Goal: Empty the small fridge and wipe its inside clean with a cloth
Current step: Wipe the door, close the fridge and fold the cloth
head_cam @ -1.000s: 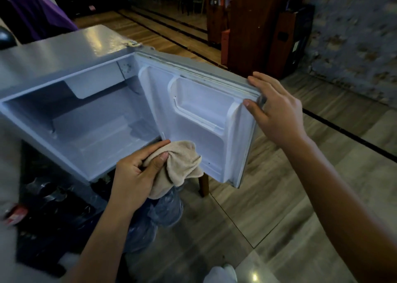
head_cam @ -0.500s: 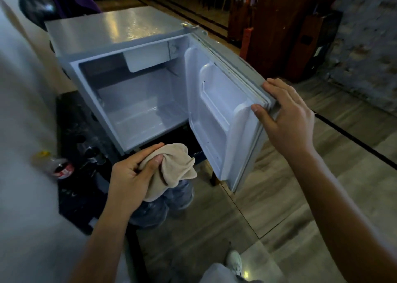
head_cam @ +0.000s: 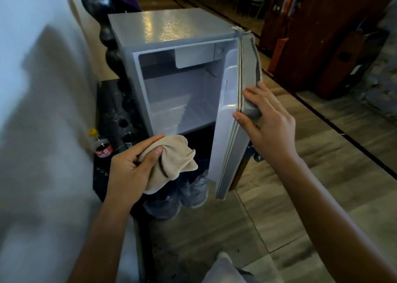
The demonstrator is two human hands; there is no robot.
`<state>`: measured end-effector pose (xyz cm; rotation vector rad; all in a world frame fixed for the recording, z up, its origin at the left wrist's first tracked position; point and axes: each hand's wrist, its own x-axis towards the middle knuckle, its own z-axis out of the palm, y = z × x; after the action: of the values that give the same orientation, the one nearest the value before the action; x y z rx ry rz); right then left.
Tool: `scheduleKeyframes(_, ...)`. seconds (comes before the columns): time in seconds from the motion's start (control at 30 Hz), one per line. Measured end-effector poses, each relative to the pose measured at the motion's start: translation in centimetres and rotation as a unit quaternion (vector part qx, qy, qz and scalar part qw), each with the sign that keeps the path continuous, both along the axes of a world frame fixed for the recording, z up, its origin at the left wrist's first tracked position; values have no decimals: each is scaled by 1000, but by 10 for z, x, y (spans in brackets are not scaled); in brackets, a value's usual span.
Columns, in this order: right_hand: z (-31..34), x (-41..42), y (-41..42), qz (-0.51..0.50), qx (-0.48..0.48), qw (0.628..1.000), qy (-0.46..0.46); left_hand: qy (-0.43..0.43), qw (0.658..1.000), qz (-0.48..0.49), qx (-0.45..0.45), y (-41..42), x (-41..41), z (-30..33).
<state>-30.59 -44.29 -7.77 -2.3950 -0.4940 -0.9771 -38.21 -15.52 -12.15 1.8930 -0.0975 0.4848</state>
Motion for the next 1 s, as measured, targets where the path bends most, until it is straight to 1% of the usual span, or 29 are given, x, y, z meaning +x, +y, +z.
scheduleKeyframes(0.13,0,17,21,61,-9,998,9,10,999,30,-22,10,4,-4)
scheduleKeyframes(0.33,-1,51,55,137,-5,990,-25,15,998,66,-12,25,23,-4)
scheduleKeyframes(0.5,-8,81,77,201,1,978,-49,6,994,112,-6,35,40,-2)
scheduleKeyframes(0.73,-20,125,117,281,-15,958,-54,30,981,192,-14,46,54,-8)
scheduleKeyframes(0.87,-24,149,138,290,-28,955,-61,37,973,226,-39,50,53,-4)
scheduleKeyframes(1.0,-25,171,161,277,-55,956,-79,35,961,275,-27,56,54,-5)
